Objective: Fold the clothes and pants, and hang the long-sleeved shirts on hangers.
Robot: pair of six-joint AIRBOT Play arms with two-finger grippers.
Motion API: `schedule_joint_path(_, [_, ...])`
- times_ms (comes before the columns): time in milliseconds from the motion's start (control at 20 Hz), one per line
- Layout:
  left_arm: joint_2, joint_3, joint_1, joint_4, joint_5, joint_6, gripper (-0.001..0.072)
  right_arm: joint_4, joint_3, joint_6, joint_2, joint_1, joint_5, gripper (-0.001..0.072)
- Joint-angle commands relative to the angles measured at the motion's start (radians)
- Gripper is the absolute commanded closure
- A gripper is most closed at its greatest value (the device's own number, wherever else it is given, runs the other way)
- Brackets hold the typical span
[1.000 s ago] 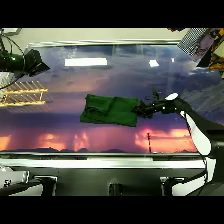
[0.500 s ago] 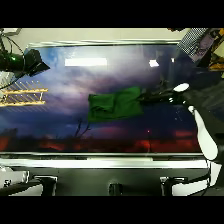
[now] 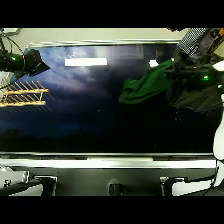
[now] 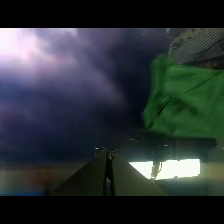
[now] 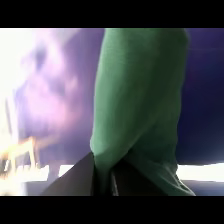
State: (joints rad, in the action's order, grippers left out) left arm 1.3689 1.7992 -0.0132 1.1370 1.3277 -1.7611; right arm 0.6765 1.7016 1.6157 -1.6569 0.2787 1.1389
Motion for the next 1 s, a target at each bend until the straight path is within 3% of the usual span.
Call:
schedule_joint_path(0, [0.000, 0.000, 0.002, 0.000, 0.000, 0.000, 0.0687, 0.108, 0.094, 0.102, 0.001, 0.109, -0.061, 0.0682])
schedule_joint_path(200, [0.000, 0.000, 0.001, 0.000, 0.000, 0.000, 0.0686, 0.149, 0.111, 0.106, 0.001, 0.253, -0.116, 0.0682])
schedule_joint_path(400, [0.000, 0.000, 0.001, 0.000, 0.000, 0.000, 0.0686, 0.272, 0.111, 0.129, 0.001, 0.381, 0.001, 0.0683])
schedule_joint_path(550, [0.000, 0.000, 0.001, 0.000, 0.000, 0.000, 0.0686, 0.520, 0.069, 0.234, 0.036, 0.439, 0.097, 0.0682])
schedule_joint_path(750, [0.000, 0.000, 0.001, 0.000, 0.000, 0.000, 0.0686, 0.791, -0.160, 0.380, 0.179, 0.484, 0.085, 0.0682])
schedule_joint_path(950, [0.000, 0.000, 0.001, 0.000, 0.000, 0.000, 0.0687, 0.906, -0.414, 0.508, 0.300, 0.486, 0.075, 0.0681])
